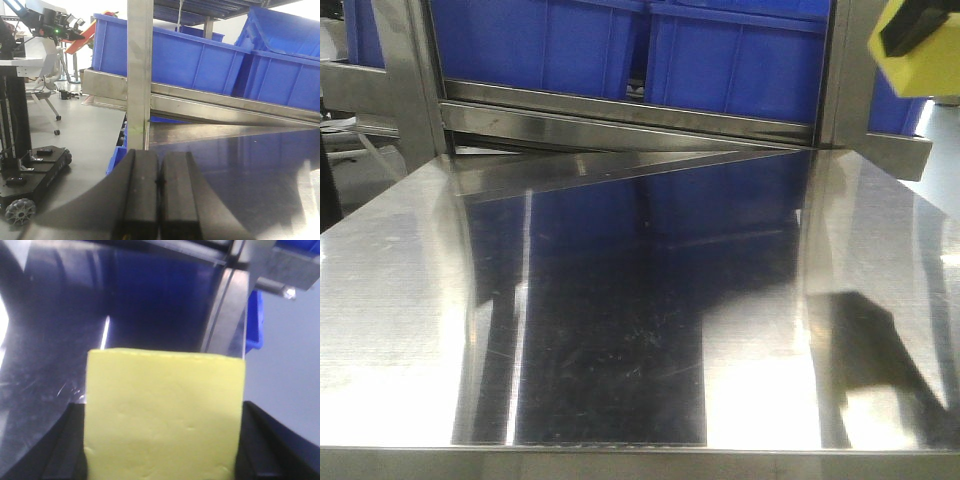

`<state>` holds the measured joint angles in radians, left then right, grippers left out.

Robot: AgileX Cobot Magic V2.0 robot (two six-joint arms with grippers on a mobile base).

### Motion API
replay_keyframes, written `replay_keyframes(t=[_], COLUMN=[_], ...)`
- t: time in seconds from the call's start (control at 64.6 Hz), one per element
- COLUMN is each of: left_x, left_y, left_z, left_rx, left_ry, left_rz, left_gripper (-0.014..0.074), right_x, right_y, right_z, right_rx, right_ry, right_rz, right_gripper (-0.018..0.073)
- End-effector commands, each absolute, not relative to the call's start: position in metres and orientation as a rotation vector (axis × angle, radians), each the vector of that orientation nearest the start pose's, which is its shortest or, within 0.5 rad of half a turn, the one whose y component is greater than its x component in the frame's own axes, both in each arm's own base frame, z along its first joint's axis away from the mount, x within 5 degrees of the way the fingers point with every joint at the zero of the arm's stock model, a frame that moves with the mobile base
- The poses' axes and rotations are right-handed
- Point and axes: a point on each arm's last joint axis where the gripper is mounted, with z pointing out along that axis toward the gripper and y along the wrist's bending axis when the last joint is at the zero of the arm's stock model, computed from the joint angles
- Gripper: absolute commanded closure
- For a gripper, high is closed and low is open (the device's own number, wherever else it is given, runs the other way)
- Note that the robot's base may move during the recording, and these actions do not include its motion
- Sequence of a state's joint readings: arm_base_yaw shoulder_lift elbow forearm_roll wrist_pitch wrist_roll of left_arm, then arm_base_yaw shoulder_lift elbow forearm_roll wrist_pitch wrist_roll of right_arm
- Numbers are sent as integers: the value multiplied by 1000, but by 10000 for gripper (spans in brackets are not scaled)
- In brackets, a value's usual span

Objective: Place yellow foam block on left shelf second layer
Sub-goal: 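Lift the cube off the table with the right gripper, then hold the cube raised in the right gripper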

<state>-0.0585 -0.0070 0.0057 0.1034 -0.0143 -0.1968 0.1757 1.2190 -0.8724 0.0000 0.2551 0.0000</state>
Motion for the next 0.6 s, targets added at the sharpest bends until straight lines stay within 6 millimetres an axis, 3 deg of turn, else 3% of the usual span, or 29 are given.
replay_keyframes(t=[0.0,0.387,0.588], left_x=[54,54,54], left_y=[-4,-4,-4], left_z=[213,213,213], left_rx=[-18,-18,-18], left_ry=[1386,1386,1386], left_rz=[-146,-146,-146], left_gripper=[460,460,460], right_x=[244,155,120], right_y=[40,25,20], right_z=[342,352,353], right_rx=[-161,-146,-139], right_ry=[1856,1681,1596], right_rz=[107,115,119], right_gripper=[166,166,166])
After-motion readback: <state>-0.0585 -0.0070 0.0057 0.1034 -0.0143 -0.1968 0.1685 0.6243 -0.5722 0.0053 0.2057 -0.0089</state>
